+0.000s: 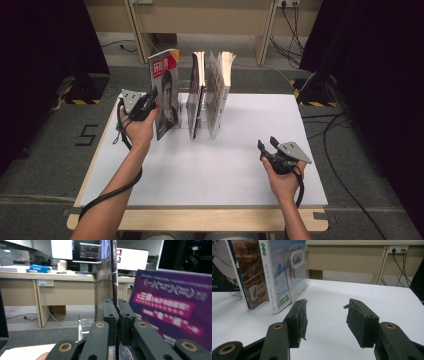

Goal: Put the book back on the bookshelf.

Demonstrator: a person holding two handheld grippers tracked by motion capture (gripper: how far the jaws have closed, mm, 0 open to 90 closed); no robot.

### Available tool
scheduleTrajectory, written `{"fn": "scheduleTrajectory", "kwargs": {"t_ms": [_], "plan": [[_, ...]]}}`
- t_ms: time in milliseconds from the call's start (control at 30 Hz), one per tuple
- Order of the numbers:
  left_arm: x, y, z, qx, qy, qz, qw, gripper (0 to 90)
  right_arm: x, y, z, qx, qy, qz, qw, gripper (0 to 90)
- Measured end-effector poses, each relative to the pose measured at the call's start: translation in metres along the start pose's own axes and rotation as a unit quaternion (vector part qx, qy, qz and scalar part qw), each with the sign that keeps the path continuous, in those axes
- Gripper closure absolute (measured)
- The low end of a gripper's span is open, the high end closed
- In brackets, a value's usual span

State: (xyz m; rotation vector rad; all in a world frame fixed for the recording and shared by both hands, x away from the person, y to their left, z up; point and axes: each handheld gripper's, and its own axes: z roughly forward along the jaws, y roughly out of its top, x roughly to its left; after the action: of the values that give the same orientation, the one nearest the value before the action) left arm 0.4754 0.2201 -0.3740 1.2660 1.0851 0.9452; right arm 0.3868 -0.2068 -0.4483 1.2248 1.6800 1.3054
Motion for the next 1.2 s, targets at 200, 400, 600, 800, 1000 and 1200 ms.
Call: {"fn": "scheduleTrajectory", "kwargs": {"t_ms": [200,400,600,800,1000,1200], "plan": [[0.001,-0.003,-0.006,0.022,-0.002,-0.035,0.9991,80.2,-0.001,0.0,0.0,0.0,0.002,0.001,1.0,49.5],[0.008,-0.005,0.002,0.052,0.027,-0.065,0.9962,71.8,-0.001,0.0,-0.001,0.002,0.001,0.008,1.0,49.3],[0.015,-0.006,0.007,0.072,0.057,-0.096,0.9911,61.9,-0.003,-0.001,0.0,0.002,0.002,0.009,1.0,49.2],[0.027,-0.004,0.012,0.084,0.07,-0.126,0.986,66.4,-0.002,-0.001,0.0,0.006,0.003,0.011,0.9999,49.0],[0.036,-0.001,0.015,0.093,0.069,-0.158,0.9806,85.5,-0.001,-0.003,0.002,0.013,0.006,0.013,0.9998,48.7],[0.031,0.002,0.013,0.068,0.046,-0.142,0.9864,86.4,-0.003,-0.003,0.002,0.012,0.005,0.012,0.9998,48.9]]}}
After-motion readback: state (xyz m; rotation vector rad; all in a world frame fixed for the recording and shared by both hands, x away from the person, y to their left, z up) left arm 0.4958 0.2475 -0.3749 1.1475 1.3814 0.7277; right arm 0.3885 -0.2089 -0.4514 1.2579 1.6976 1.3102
